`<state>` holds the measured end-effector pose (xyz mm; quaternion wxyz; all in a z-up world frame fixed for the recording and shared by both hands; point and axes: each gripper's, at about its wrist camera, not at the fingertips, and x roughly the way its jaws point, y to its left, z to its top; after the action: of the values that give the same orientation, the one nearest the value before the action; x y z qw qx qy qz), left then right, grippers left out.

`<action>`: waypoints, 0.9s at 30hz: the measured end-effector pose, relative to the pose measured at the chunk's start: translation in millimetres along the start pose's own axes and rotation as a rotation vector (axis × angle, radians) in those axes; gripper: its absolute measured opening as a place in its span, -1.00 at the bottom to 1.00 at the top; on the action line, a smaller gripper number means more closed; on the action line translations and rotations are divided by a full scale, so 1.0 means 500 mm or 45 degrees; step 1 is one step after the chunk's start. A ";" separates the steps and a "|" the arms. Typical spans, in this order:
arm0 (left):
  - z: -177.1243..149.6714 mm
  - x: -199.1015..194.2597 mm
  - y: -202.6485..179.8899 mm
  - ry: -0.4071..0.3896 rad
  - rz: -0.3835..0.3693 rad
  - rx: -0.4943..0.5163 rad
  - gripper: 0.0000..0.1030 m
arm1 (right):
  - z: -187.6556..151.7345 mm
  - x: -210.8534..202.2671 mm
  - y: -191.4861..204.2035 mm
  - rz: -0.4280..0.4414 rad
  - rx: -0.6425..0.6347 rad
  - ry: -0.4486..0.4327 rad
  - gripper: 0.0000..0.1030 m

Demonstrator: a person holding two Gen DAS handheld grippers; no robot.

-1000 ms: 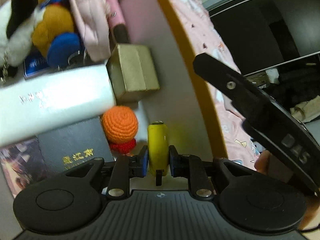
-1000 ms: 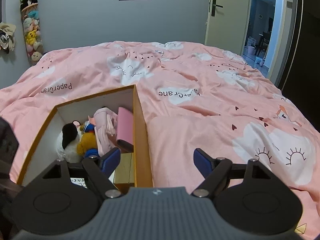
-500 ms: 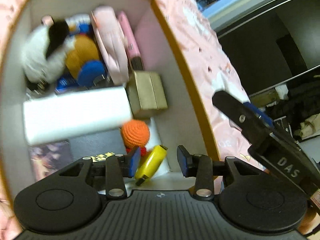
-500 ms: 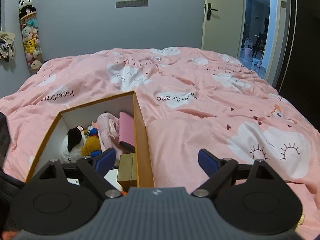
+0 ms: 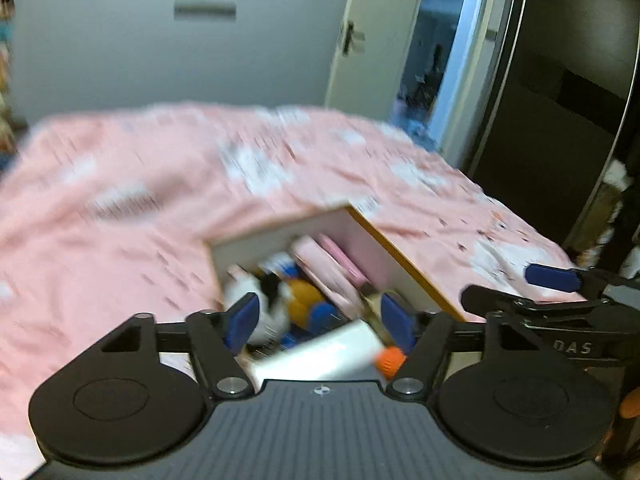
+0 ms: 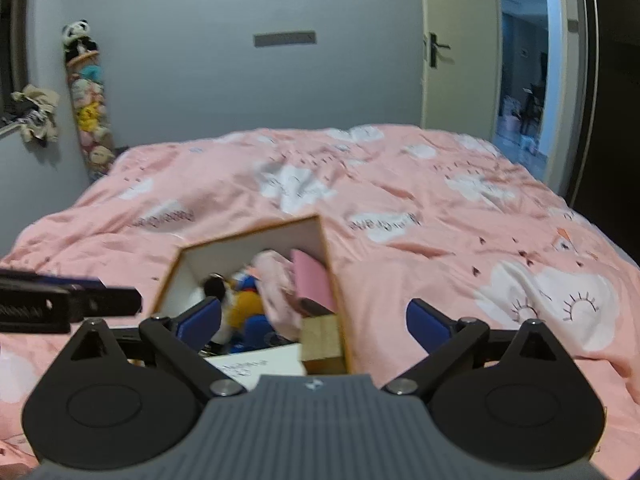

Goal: Organize objects

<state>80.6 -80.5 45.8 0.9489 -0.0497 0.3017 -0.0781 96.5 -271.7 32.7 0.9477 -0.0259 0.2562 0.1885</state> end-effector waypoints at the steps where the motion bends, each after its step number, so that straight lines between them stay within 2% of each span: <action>1: -0.001 -0.020 0.003 -0.035 0.039 0.022 0.69 | 0.000 -0.008 0.010 0.015 -0.009 -0.009 0.97; 4: -0.001 -0.057 0.023 -0.058 0.067 0.014 0.76 | -0.001 -0.033 0.046 0.048 -0.071 -0.034 0.97; 7: 0.000 -0.078 0.053 -0.013 0.060 -0.053 0.84 | -0.006 -0.059 0.086 0.041 -0.174 -0.079 0.97; 11: -0.011 -0.105 0.069 -0.044 0.181 -0.013 0.84 | -0.010 -0.081 0.122 0.047 -0.268 -0.114 0.98; 15: -0.041 -0.121 0.072 -0.082 0.289 0.015 0.83 | -0.024 -0.081 0.131 0.038 -0.253 -0.105 0.98; 22: -0.100 -0.107 0.056 -0.041 0.292 -0.065 0.84 | -0.074 -0.055 0.130 -0.036 -0.209 -0.030 0.98; 27: -0.137 -0.094 0.046 0.006 0.327 -0.101 0.84 | -0.115 -0.047 0.129 -0.116 -0.202 -0.027 0.98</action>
<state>5.6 -52.9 13.4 0.9477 -0.0479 0.3106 0.0560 26.7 -228.5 -2.4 0.9529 -0.1106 0.2290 0.1653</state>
